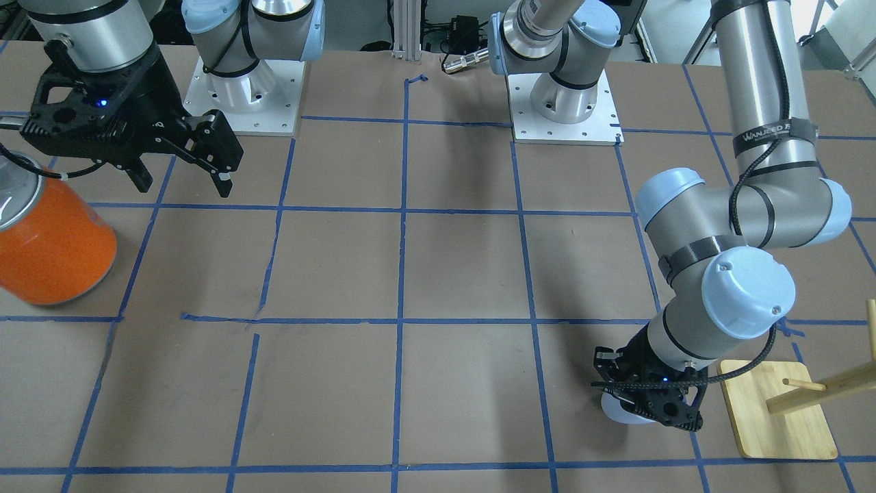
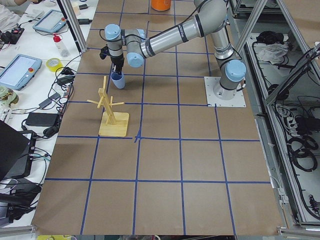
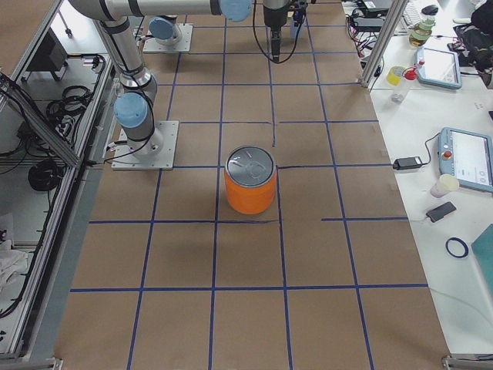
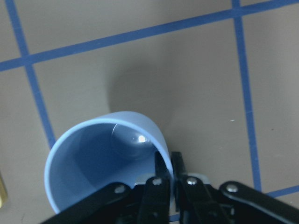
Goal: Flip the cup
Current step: 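Lower the cup upright onto the table with the left gripper, then open the left gripper and raise it away from the cup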
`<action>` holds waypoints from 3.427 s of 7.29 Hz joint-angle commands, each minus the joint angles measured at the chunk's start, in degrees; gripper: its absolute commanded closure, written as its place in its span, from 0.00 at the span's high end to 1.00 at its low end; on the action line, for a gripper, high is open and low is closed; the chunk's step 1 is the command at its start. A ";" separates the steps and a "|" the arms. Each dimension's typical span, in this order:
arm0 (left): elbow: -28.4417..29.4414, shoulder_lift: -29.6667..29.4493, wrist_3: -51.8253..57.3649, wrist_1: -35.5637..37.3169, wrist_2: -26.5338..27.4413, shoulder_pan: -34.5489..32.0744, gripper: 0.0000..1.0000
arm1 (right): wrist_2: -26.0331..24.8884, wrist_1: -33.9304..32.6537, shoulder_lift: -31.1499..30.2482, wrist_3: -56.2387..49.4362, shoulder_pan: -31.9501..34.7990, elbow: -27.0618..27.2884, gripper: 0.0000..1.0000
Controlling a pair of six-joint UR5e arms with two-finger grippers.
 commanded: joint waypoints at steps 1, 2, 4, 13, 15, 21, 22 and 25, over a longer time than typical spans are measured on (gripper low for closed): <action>-0.04 -0.09 1.23 0.45 -0.10 0.10 0.00 | -0.02 0.01 0.00 0.01 0.00 0.00 1.00; -0.13 -0.35 1.40 0.63 0.42 0.10 0.00 | -0.02 0.01 0.00 0.01 0.00 0.00 1.00; -0.48 -0.44 1.40 0.63 0.60 0.10 0.00 | 0.24 0.01 0.00 0.01 0.00 0.00 1.00; 0.05 9.27 -7.23 -11.45 0.26 -1.12 1.00 | 0.25 0.18 0.00 -0.17 0.00 0.26 1.00; -0.39 17.54 -16.30 -20.59 0.86 -7.15 1.00 | 0.16 0.18 0.00 -0.17 0.00 0.26 1.00; -1.62 29.97 -19.52 -28.55 2.10 -10.01 1.00 | -0.63 0.27 0.00 -0.86 0.00 0.35 1.00; -1.62 29.88 -19.43 -28.37 2.01 -10.01 1.00 | -0.63 0.27 0.00 -0.70 0.00 0.26 1.00; -1.80 29.27 -19.60 -27.33 1.83 -9.83 1.00 | -0.72 0.27 0.00 -0.43 0.00 0.26 1.00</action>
